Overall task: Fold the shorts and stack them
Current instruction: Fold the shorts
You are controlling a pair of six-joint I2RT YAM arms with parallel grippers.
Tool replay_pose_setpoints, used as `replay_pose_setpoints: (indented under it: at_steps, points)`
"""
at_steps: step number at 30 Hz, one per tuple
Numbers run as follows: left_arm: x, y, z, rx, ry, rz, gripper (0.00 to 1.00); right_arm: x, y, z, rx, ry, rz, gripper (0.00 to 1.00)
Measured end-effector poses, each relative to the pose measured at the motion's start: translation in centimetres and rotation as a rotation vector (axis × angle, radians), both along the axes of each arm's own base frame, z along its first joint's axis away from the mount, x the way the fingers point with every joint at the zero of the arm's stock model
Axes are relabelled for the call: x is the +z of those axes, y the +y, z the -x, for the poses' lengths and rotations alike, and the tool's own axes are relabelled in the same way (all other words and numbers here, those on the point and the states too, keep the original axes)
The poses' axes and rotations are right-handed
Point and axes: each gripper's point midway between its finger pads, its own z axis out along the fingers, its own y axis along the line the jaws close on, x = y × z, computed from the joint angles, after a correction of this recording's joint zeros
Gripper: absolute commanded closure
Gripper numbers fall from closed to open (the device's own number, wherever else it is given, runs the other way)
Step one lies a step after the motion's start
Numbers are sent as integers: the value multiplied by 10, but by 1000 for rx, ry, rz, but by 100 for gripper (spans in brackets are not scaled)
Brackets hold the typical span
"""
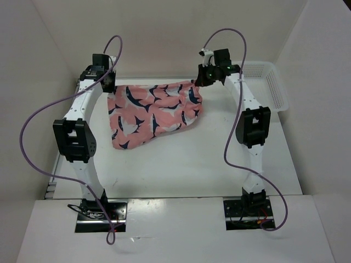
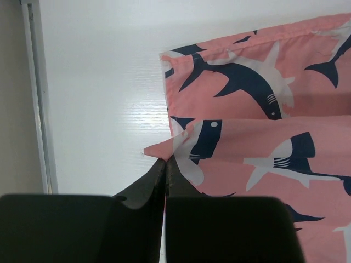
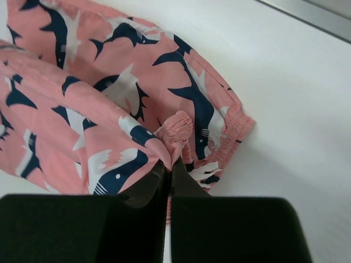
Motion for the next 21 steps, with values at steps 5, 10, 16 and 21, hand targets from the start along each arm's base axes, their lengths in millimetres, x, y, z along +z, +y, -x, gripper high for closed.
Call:
replay_pose_setpoints:
  at_steps: [5,10,16,21]
  points:
    - [-29,2,-12,6,32,-5,100,-5,-2,-22,-93,-4,-16,100]
    - [-69,3,-32,8,82,-2,98,-47,-2,-43,-174,48,-11,90]
    - [-92,18,-42,36,111,-3,76,-81,3,-70,-296,36,44,25]
    - [-98,37,-44,66,122,-10,32,-83,-5,-79,-364,3,95,17]
